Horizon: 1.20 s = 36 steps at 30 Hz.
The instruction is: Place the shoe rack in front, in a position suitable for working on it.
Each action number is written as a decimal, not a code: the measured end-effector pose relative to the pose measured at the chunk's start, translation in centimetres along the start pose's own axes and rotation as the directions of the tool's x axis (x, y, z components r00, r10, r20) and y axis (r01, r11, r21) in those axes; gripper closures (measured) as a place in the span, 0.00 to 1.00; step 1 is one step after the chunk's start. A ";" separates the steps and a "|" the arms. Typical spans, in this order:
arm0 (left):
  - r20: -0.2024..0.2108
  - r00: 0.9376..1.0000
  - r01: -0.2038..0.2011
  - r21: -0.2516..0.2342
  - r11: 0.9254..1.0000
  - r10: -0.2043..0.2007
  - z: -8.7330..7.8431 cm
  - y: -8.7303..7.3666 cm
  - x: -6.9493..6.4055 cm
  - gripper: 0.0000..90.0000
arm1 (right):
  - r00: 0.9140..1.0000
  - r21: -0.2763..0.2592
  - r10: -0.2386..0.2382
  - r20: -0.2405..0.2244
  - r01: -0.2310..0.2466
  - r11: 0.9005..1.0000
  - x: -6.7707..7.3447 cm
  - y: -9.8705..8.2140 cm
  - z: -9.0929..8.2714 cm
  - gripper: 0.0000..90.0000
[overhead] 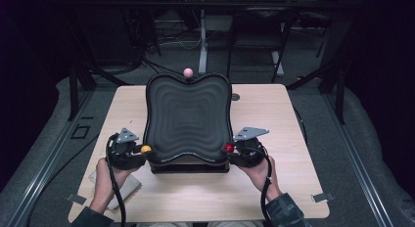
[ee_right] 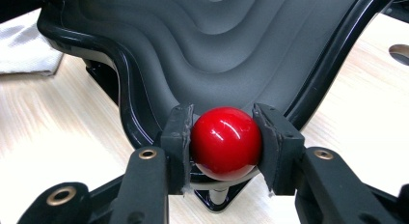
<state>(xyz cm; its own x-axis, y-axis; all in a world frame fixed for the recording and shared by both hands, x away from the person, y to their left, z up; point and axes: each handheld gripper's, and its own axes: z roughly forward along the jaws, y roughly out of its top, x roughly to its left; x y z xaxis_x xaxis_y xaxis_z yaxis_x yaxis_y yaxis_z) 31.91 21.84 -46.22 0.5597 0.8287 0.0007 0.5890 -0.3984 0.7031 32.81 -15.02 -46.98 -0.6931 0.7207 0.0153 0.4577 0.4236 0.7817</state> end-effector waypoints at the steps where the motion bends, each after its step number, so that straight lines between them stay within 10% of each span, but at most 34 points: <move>1: 0.000 1.000 0.000 0.000 1.000 0.000 0.0 0.0 0.0 0.67 | 1.000 0.000 0.000 0.000 0.000 1.000 0.0 0.0 0.0 0.66; 19: 0.025 1.000 -0.006 -0.012 1.000 0.006 -0.9 -0.9 0.7 0.65 | 0.999 -0.001 -0.019 -0.036 0.019 1.000 0.9 0.2 0.3 0.66; 27: 0.046 0.999 0.014 0.001 1.000 -0.014 -2.9 -1.5 1.9 0.24 | 0.999 0.000 -0.023 -0.034 0.023 1.000 0.9 0.2 0.3 0.66; 36: 0.007 1.000 0.028 0.053 0.998 -0.028 -4.3 -3.5 4.4 0.00 | 0.999 0.006 -0.027 -0.029 0.028 1.000 1.0 0.3 0.3 0.66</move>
<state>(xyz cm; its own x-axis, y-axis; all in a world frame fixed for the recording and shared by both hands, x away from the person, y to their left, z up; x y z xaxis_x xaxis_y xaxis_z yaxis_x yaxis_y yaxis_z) 29.81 28.59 -45.63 0.5466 0.8370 -0.0237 0.6344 -0.3955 0.6642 32.41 -14.06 -46.94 -0.7212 0.6926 0.0119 0.4416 0.4465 0.7782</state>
